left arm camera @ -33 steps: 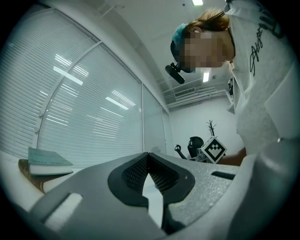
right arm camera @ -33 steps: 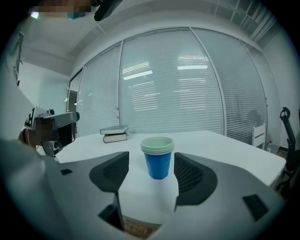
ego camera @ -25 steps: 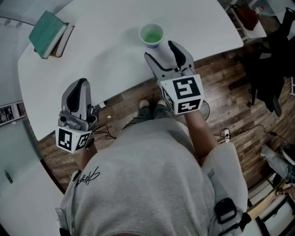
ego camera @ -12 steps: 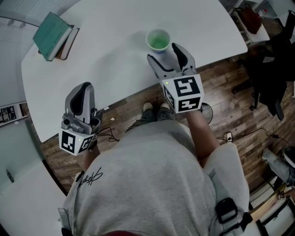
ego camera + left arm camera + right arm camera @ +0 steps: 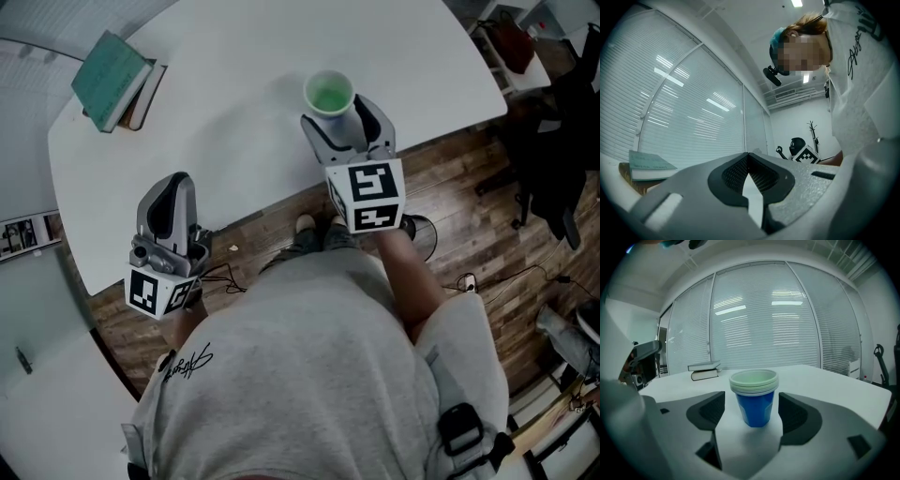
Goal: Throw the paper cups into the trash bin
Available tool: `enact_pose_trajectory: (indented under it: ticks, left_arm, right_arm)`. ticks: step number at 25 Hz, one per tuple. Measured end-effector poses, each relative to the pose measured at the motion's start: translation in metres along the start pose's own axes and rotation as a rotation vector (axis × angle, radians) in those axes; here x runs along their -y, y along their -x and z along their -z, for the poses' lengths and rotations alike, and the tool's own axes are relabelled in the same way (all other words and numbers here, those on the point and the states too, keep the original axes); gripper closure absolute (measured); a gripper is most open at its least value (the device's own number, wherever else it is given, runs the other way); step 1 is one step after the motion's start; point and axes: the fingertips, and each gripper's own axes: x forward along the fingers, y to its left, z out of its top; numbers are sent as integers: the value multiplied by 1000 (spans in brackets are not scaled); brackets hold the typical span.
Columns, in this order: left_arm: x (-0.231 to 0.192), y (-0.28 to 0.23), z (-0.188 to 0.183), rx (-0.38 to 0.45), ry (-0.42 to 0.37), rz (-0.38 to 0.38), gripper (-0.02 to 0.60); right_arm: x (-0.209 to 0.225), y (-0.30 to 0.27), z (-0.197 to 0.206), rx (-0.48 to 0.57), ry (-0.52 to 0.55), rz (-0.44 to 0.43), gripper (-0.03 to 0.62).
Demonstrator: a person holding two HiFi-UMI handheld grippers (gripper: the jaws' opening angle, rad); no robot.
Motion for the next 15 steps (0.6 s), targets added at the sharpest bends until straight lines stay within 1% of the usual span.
enact_pose_trajectory:
  ticks: [7,15]
  left_arm:
    - [-10,-3,0,13,18,1,578]
    - [-24,-1,3,8,18,3,578]
  right_arm:
    - [5,-8,1,-24,-5,55,270]
    - [8,-19,0,-52,-6,75,270]
